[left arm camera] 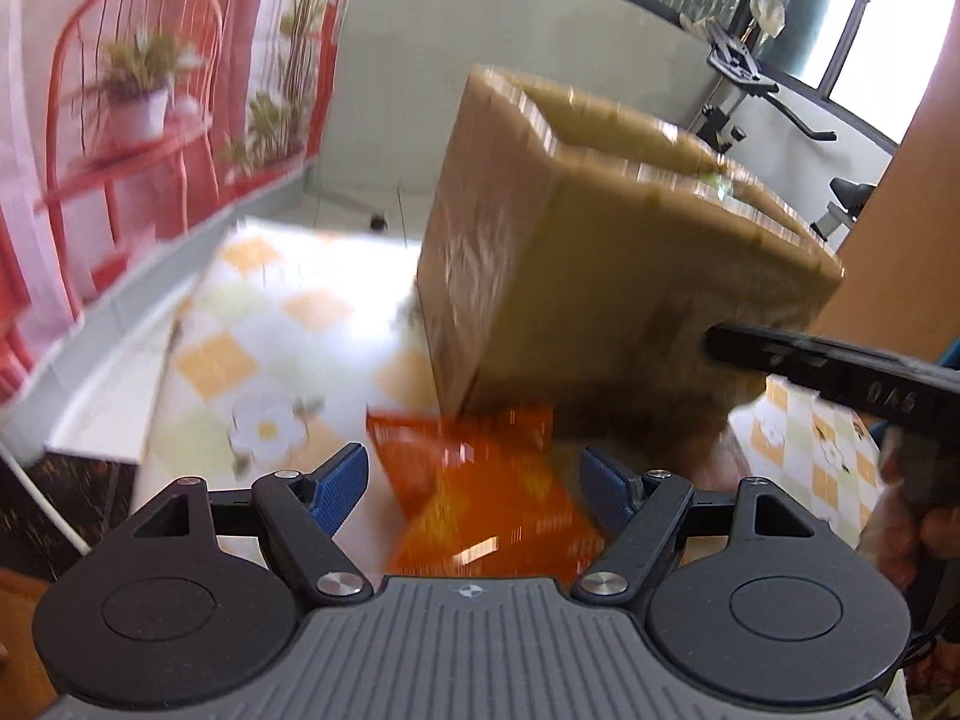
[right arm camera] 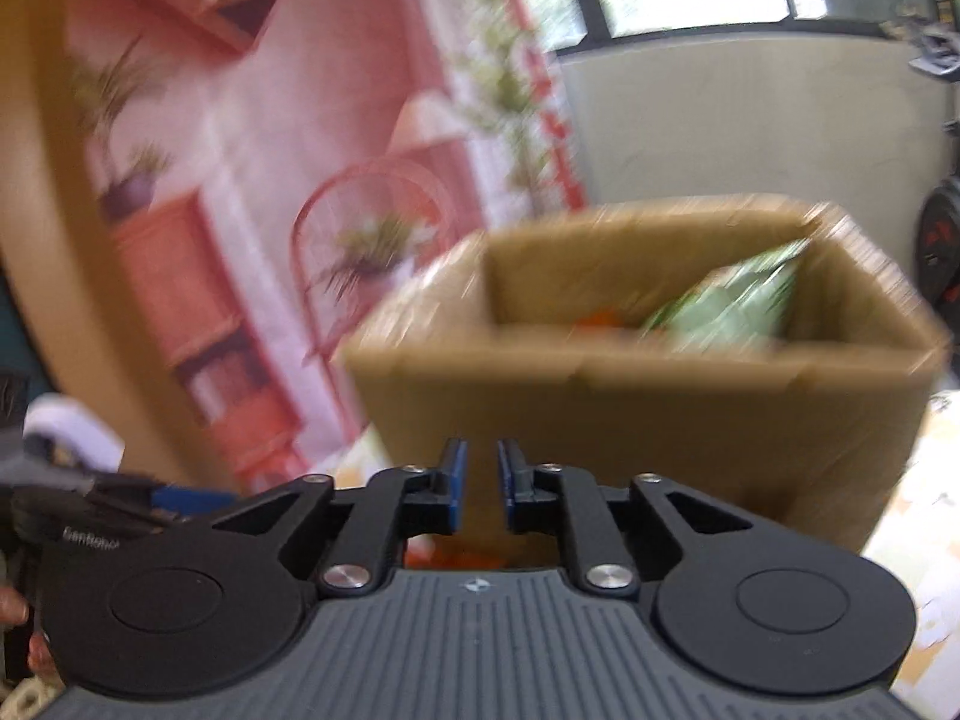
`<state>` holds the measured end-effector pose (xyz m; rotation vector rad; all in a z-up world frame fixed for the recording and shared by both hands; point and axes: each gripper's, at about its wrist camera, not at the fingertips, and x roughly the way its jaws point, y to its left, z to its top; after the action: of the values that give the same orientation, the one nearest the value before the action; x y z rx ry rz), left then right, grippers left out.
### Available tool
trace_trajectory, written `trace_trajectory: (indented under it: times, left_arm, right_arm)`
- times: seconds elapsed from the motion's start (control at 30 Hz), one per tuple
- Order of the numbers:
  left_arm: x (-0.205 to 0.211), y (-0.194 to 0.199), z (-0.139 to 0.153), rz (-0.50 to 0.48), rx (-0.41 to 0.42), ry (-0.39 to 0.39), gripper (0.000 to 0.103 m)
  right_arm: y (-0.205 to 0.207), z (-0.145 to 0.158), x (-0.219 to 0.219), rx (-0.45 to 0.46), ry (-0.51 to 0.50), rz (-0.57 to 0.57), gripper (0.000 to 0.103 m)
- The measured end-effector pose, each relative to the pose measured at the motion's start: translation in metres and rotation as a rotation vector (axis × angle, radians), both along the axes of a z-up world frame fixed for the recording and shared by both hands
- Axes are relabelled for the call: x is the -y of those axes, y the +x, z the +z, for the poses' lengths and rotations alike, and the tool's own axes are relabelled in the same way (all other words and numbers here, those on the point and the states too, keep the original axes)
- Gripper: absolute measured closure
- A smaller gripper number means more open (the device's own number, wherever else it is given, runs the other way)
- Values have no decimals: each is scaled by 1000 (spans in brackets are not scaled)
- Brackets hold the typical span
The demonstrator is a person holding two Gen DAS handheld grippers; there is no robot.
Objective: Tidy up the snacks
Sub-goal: 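Move both grippers back to the table and close on the orange chip bag, then carry the orange chip bag over the box with both grippers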
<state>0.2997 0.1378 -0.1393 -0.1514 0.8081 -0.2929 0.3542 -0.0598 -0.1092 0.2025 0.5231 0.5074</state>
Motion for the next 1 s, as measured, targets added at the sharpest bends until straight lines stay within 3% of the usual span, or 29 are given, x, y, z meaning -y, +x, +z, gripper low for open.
trace_trajectory:
  times: [0.17,0.43,0.73,0.8,0.83,1.0]
  left_arm:
    - [-5,-4,-30,6,-34,-6,25]
    - [-25,7,-57,72,-94,-178,25]
    - [-33,20,-85,119,-133,-329,25]
    - [-32,22,-86,114,-127,-340,28]
    - [-29,21,-85,108,-120,-332,38]
    - [-23,14,-76,113,-105,-308,41]
  right_arm:
    - [-1,-38,-36,-119,-30,110,86]
    - [2,-71,-67,-189,-111,197,68]
    - [8,-99,-79,-216,-166,248,61]
    - [10,-102,-79,-215,-164,253,61]
    - [11,-101,-79,-214,-160,256,61]
    - [8,-100,-77,-198,-143,276,65]
